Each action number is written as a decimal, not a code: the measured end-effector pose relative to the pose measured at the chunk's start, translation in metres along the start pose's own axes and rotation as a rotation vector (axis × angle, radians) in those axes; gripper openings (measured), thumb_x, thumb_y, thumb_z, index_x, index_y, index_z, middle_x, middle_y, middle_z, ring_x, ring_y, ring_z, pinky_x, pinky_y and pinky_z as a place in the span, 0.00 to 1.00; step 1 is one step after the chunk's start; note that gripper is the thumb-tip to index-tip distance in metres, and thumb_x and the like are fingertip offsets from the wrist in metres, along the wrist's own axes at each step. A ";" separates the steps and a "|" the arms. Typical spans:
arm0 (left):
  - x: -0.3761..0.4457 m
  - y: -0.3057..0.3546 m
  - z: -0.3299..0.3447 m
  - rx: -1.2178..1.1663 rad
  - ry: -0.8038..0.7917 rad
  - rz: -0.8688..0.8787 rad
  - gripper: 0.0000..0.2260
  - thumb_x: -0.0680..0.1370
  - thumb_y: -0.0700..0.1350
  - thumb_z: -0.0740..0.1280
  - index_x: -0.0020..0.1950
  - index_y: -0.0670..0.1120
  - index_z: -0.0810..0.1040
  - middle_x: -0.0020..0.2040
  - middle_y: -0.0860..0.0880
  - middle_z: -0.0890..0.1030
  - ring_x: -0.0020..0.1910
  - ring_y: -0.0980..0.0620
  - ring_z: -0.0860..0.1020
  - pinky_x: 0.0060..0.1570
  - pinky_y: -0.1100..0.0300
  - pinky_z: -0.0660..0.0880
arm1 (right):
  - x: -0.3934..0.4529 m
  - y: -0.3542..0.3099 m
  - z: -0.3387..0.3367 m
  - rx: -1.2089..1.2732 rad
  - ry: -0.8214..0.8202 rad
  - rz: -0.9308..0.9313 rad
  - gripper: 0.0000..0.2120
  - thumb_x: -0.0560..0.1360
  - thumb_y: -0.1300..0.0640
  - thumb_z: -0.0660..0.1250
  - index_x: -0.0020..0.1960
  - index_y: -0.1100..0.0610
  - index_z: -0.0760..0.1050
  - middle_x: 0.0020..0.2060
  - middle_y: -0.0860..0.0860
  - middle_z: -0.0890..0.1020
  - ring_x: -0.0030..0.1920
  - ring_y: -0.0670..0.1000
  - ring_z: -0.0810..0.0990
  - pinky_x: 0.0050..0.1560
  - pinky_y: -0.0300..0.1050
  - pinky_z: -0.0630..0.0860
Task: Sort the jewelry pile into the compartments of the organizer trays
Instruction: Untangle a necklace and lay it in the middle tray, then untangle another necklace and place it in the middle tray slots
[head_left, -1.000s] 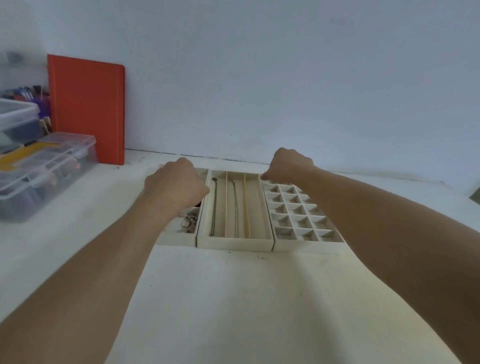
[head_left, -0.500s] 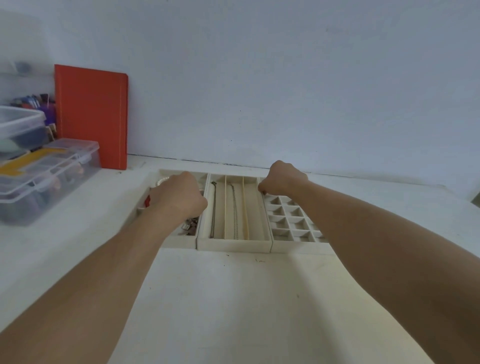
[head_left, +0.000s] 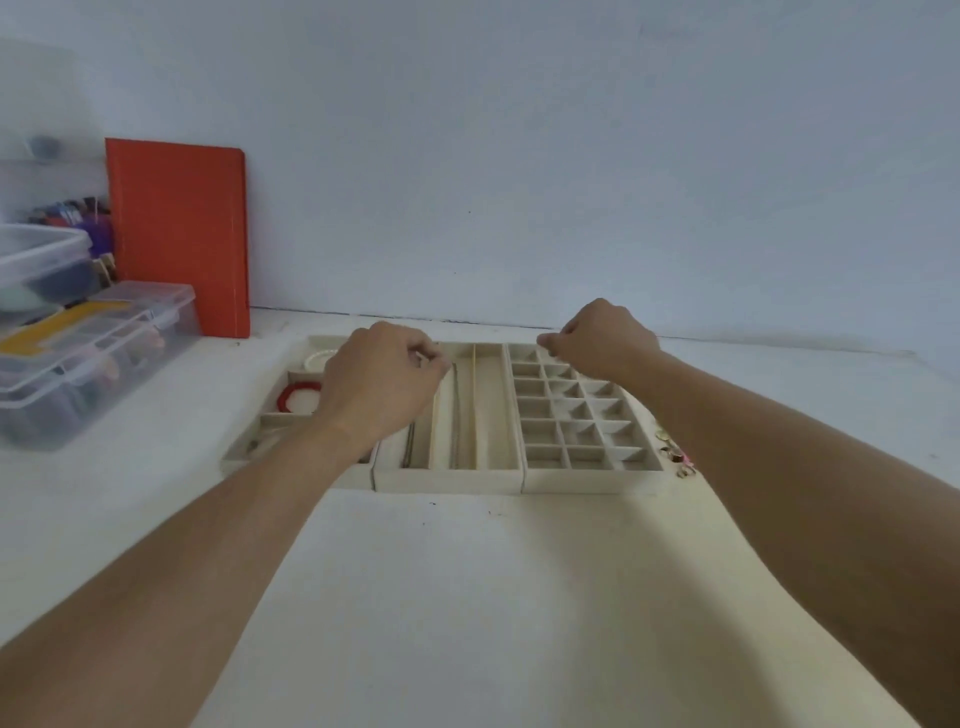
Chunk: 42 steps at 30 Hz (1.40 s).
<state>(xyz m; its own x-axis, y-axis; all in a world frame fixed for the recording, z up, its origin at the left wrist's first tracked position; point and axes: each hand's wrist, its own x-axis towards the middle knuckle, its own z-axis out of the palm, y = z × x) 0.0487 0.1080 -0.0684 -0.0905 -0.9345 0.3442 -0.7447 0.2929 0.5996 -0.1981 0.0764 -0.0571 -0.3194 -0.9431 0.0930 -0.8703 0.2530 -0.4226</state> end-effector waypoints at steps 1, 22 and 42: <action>-0.004 0.012 0.009 -0.021 -0.065 0.026 0.06 0.76 0.53 0.71 0.40 0.55 0.83 0.28 0.57 0.75 0.30 0.58 0.75 0.33 0.62 0.66 | -0.004 0.012 -0.007 0.012 0.011 -0.003 0.16 0.75 0.39 0.69 0.47 0.51 0.84 0.37 0.47 0.84 0.40 0.51 0.83 0.40 0.42 0.73; -0.033 0.187 0.165 0.203 -0.690 0.659 0.08 0.74 0.54 0.74 0.52 0.55 0.86 0.36 0.61 0.75 0.39 0.63 0.72 0.41 0.83 0.57 | -0.078 0.198 -0.088 -0.125 -0.401 -0.054 0.01 0.71 0.49 0.76 0.41 0.44 0.85 0.35 0.42 0.85 0.32 0.40 0.81 0.39 0.42 0.76; -0.013 0.188 0.135 -0.487 -0.652 0.318 0.09 0.74 0.41 0.76 0.51 0.49 0.82 0.43 0.52 0.87 0.43 0.58 0.84 0.44 0.72 0.76 | -0.088 0.182 -0.086 0.272 -0.472 -0.164 0.09 0.72 0.53 0.78 0.51 0.46 0.84 0.42 0.48 0.85 0.40 0.44 0.82 0.36 0.41 0.73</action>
<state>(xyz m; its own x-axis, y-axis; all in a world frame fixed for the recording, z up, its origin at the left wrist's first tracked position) -0.1789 0.1481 -0.0576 -0.7172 -0.6793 0.1554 -0.2677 0.4744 0.8386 -0.3609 0.2237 -0.0642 0.0679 -0.9754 -0.2096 -0.7465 0.0897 -0.6593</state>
